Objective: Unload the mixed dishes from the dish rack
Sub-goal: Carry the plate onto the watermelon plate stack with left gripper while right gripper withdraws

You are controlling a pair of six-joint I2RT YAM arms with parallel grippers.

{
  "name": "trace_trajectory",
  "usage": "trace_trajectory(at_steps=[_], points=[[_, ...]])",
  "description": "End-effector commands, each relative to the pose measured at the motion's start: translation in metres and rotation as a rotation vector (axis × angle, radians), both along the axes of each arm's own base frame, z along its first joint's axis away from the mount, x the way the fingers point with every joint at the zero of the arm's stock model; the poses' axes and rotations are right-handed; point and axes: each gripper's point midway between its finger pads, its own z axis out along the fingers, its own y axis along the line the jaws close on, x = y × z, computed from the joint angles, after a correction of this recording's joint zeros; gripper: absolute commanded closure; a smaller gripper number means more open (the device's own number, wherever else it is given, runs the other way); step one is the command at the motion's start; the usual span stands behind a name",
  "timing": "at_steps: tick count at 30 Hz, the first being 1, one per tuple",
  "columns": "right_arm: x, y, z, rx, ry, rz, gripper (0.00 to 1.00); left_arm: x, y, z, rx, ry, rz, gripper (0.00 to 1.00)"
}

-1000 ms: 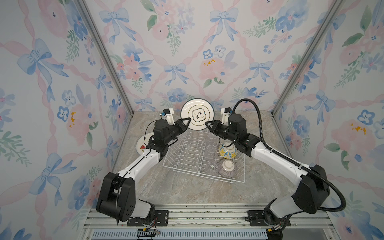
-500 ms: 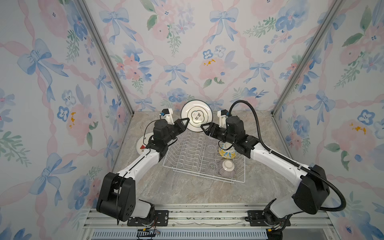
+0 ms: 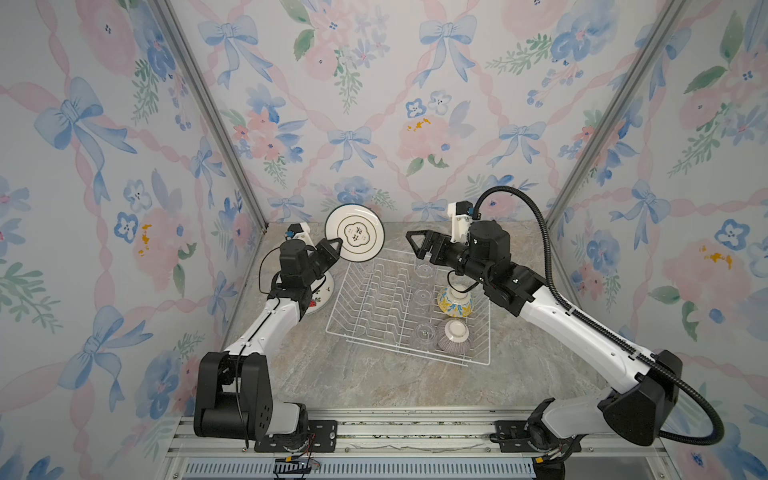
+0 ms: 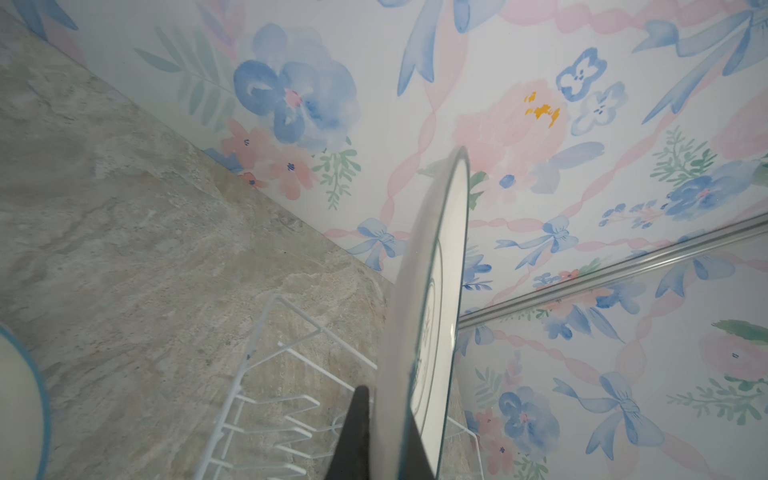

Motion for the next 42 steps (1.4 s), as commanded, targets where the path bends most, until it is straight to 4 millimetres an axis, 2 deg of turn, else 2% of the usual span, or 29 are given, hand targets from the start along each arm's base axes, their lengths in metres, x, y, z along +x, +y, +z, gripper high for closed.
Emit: trace_trajectory(at_steps=[1,4,7,10,11,12,20,27,29,32,34,39,42], points=[[-0.016,-0.007,0.032,-0.009,-0.049,0.007,0.03,-0.011,0.026,0.008,-0.018,-0.02,0.059,1.0],[-0.021,-0.014,0.043,0.001,-0.056,-0.005,0.03,-0.018,0.05,-0.003,-0.017,0.018,0.134,1.0],[-0.026,-0.019,0.055,0.006,-0.062,-0.001,0.03,-0.026,0.065,-0.01,-0.008,0.049,0.18,1.0],[-0.031,-0.016,0.066,0.018,-0.066,0.037,0.03,-0.036,0.083,-0.019,0.014,0.079,0.251,1.0],[-0.033,-0.014,0.071,0.032,-0.066,0.06,0.03,-0.039,0.09,-0.015,0.017,0.072,0.28,1.0],[-0.034,-0.013,0.074,0.045,-0.064,0.072,0.03,-0.045,0.095,-0.03,0.015,0.103,0.303,1.0],[-0.03,-0.026,0.093,0.145,-0.055,0.097,0.03,-0.063,0.125,-0.027,0.059,0.129,0.417,1.0],[-0.038,-0.039,0.104,0.173,-0.081,0.081,0.03,-0.086,0.151,-0.043,0.05,0.158,0.518,1.0],[-0.038,-0.041,0.097,0.128,-0.103,0.073,0.03,-0.088,0.155,-0.046,0.044,0.165,0.526,1.0],[-0.028,-0.052,0.066,0.02,-0.028,0.024,0.03,-0.088,0.156,-0.053,0.027,0.183,0.52,1.0],[-0.029,-0.056,0.055,0.012,-0.02,0.02,0.03,-0.088,0.158,-0.057,0.018,0.188,0.523,1.0],[-0.037,-0.069,0.046,0.015,-0.058,-0.02,0.03,-0.088,0.166,-0.072,-0.018,0.208,0.54,1.0],[-0.042,-0.07,0.045,-0.024,-0.081,-0.004,0.03,-0.085,0.168,-0.084,-0.025,0.235,0.535,1.0]])
